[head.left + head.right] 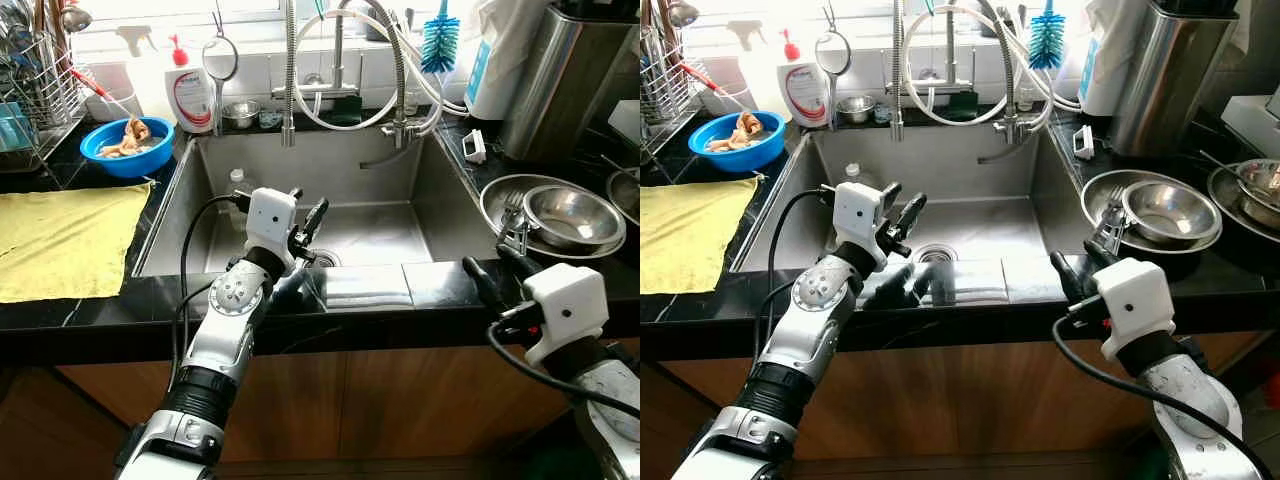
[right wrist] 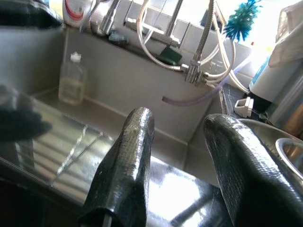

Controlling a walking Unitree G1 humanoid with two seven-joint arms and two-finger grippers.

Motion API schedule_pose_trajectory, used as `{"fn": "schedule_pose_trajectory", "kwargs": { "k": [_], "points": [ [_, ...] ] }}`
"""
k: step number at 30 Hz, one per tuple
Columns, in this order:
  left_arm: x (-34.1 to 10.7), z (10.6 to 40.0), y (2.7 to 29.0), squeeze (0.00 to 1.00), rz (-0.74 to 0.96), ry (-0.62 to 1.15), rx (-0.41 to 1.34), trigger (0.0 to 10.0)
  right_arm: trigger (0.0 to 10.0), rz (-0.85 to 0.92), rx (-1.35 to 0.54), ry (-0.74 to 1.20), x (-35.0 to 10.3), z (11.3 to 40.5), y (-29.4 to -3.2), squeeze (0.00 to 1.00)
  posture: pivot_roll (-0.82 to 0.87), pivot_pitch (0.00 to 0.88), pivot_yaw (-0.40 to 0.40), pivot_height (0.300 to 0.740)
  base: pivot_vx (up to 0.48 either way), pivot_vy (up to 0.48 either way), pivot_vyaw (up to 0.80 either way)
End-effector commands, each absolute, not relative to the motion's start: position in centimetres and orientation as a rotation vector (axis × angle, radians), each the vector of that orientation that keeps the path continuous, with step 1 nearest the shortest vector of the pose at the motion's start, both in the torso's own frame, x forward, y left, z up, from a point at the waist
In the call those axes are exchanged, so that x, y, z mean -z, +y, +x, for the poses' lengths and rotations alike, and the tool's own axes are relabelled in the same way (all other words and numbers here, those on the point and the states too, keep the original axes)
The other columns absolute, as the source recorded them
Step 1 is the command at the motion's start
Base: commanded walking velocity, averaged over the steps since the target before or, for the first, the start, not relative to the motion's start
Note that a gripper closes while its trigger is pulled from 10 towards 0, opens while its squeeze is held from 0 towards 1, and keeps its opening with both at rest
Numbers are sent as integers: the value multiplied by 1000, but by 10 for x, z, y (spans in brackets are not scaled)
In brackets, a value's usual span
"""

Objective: Kitchen organization

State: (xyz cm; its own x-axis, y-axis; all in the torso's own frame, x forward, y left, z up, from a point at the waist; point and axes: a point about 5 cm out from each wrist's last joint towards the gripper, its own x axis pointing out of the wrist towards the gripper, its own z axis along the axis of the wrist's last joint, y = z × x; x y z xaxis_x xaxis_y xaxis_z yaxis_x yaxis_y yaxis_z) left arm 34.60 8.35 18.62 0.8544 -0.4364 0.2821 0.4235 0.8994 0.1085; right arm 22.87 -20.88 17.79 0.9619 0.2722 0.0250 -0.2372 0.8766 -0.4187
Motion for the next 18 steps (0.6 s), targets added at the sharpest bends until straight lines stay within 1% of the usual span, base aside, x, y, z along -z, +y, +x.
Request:
{"fn": "schedule_pose_trajectory", "kwargs": {
  "k": [1,5,11,18],
  "points": [
    [-186,347,84,0,42,-296,451,10000,10000,-463,-244,-74,-181,228,-210,0,-49,0,52,740,0,0,0],
    [-186,347,84,0,41,-293,453,10000,10000,-509,-197,-25,-176,229,-219,0,-49,0,52,740,0,0,0],
    [-186,347,84,0,39,-292,453,10000,10000,-517,-193,-24,-176,230,-219,0,-48,0,53,740,0,0,0],
    [-184,345,83,0,40,-289,461,10000,10000,-545,-131,26,-171,231,-227,0,-48,0,55,740,0,0,0]
  ]
}}
